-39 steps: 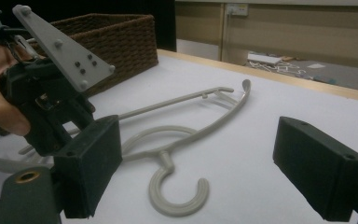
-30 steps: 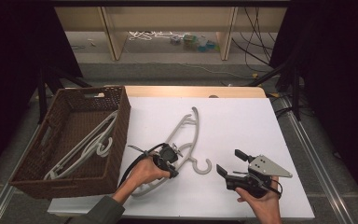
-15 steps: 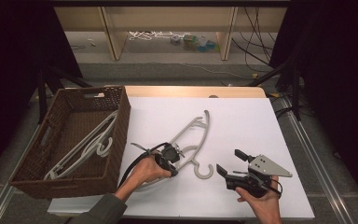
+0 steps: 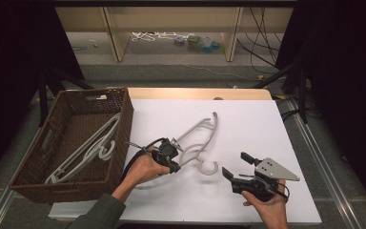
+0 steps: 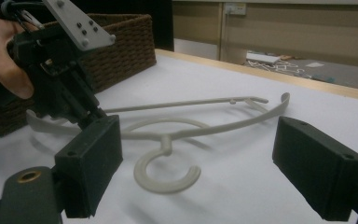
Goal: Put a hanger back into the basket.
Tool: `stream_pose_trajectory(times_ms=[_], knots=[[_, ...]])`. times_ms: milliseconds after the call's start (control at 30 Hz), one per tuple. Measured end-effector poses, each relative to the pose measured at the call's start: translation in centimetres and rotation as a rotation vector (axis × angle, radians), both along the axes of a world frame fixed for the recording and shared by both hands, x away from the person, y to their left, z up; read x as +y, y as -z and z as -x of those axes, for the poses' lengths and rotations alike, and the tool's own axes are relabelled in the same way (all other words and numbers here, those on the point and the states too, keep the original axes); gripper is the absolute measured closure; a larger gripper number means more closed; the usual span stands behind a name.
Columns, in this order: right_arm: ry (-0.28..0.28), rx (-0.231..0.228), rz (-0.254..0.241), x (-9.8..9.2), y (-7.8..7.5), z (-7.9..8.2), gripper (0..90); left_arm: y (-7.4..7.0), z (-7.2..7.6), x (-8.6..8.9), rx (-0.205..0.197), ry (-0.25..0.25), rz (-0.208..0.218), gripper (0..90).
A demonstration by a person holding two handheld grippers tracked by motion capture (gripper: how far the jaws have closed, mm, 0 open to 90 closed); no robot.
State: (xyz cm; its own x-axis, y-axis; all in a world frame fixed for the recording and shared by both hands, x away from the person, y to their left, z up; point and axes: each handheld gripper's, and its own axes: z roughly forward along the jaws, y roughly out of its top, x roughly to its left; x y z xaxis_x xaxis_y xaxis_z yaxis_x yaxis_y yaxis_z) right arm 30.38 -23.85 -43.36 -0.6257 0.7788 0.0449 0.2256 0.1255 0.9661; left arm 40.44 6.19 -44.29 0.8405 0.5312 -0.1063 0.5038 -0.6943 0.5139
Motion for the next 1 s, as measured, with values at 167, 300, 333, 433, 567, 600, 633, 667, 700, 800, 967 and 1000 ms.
stream_pose_trajectory(times_ms=[167, 300, 333, 433, 567, 600, 633, 667, 700, 800, 967, 1000], knots=[[0.003, -0.003, 0.001, 0.0, 0.0, 0.0, 16.8, -1.1, -0.6, 1.1, -0.003, -0.018, 0.029, 81.6], [0.007, 0.006, 0.015, -0.1, 0.0, 0.0, 16.8, -2.2, -1.1, 1.7, -0.010, -0.019, 0.075, 81.6], [0.010, 0.001, 0.013, -0.1, 0.0, 0.0, 16.8, -2.6, -1.2, 1.8, -0.017, -0.018, 0.077, 81.6], [0.004, 0.006, 0.016, 0.0, 0.0, -0.1, 16.8, -3.5, -1.2, 1.9, -0.018, -0.019, 0.114, 81.6], [-0.004, -0.002, 0.004, 0.0, 0.1, -0.1, 16.7, -4.8, -1.3, 2.5, -0.042, -0.040, 0.157, 81.6], [-0.002, 0.000, 0.003, 0.1, 0.1, -0.2, 16.7, -5.3, -1.4, 2.7, -0.045, -0.042, 0.153, 81.6], [0.001, 0.043, -0.006, 0.2, 0.1, 0.0, 16.7, -5.6, -1.4, 2.9, -0.054, -0.050, 0.160, 81.6], [-0.001, 0.043, -0.009, 0.2, 0.1, 0.0, 16.6, -5.9, -1.5, 3.1, -0.052, -0.056, 0.170, 81.6], [-0.003, 0.042, -0.006, 0.3, 0.1, 0.0, 16.7, -6.1, -1.4, 3.1, -0.049, -0.078, 0.195, 81.6], [-0.005, 0.044, 0.005, 0.3, 0.1, 0.0, 16.6, -6.9, -1.4, 3.2, -0.047, -0.107, 0.252, 81.6], [-0.010, 0.045, -0.004, 0.3, 0.1, -0.1, 16.6, -8.1, -1.6, 3.4, -0.049, -0.104, 0.303, 81.6], [-0.013, 0.043, -0.008, 0.4, 0.2, -0.1, 16.5, -8.3, -1.7, 3.4, -0.044, -0.106, 0.324, 81.6]])
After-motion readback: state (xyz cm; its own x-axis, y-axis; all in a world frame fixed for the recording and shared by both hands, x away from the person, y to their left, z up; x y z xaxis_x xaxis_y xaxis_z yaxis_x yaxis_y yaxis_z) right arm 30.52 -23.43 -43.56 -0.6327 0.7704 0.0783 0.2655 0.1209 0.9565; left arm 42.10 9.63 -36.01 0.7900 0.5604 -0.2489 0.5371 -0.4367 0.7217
